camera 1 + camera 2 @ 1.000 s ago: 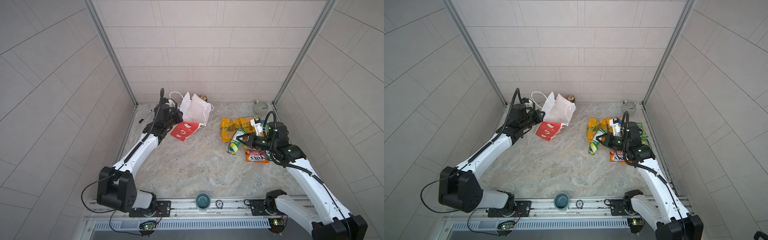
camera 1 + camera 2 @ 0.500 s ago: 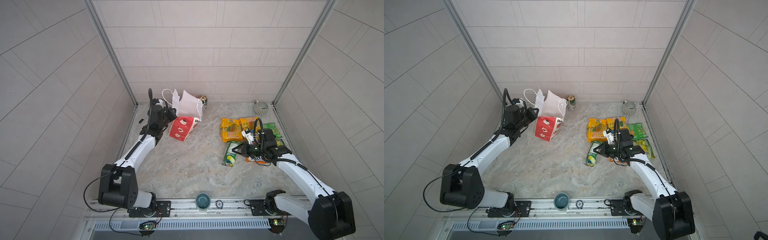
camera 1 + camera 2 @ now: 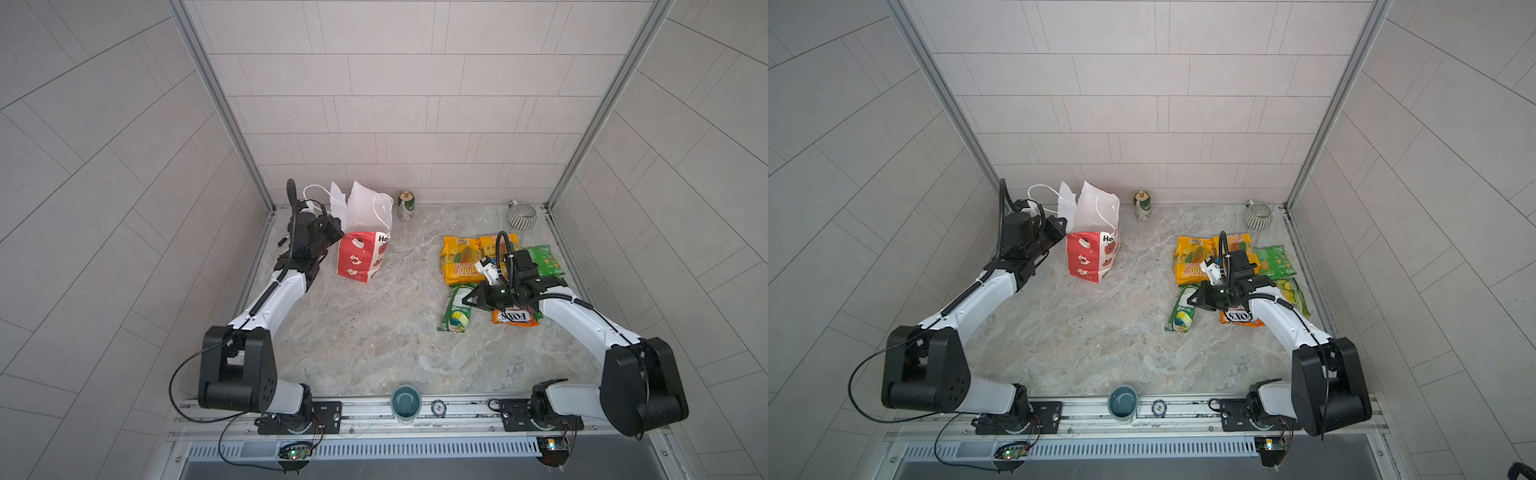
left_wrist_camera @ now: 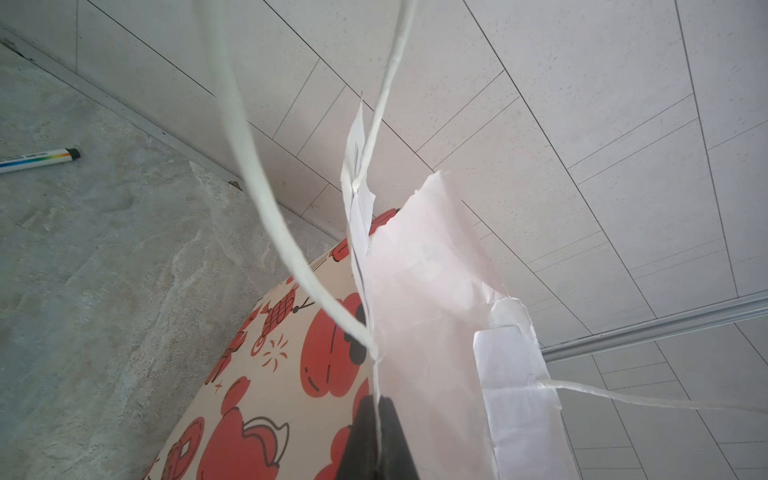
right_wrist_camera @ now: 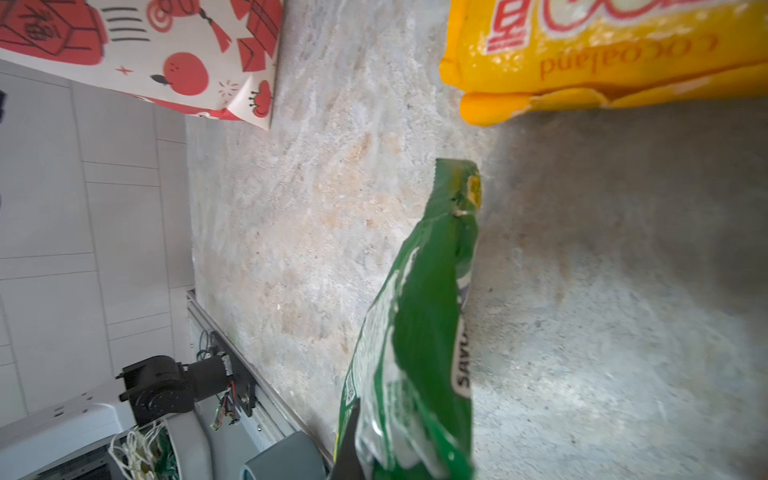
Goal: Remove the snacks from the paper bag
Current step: 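Place the green pack beside the orange pack while the left gripper sets the bag upright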
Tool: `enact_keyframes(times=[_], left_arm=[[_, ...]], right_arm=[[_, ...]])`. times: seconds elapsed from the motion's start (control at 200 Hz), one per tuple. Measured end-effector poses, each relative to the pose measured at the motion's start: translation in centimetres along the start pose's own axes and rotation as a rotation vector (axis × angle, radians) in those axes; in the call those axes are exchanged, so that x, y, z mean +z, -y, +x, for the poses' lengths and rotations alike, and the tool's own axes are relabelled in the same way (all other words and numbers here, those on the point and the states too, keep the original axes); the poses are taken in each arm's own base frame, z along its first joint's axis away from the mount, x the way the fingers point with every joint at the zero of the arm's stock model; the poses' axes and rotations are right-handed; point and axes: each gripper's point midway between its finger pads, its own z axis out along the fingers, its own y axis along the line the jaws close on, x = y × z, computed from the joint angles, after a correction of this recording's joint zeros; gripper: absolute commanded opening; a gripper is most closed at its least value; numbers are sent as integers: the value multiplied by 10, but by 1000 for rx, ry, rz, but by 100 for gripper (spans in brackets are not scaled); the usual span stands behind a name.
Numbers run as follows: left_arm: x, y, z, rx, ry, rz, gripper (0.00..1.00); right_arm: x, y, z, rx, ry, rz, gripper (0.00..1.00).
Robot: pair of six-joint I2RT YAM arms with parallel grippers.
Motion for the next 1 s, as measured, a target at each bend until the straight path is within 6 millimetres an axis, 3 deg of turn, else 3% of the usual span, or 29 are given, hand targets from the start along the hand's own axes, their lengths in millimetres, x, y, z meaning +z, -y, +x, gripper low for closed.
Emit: enact_keyframes(times=[0.28, 0.415, 0.685, 1.001], left_arm=[[-3, -18, 8, 66, -39, -86, 0], [-4, -23, 2, 106, -42, -124, 0], [1, -10, 6, 155, -92, -91, 0], [6, 10, 20, 142, -129, -38, 0]], right_arm=[[-10, 36, -5, -37, -48, 258, 11], [-8, 49, -9, -41, -97, 334, 13], [4, 62, -15, -59, -159, 408, 16], [3, 65, -28, -74, -139, 450, 14]])
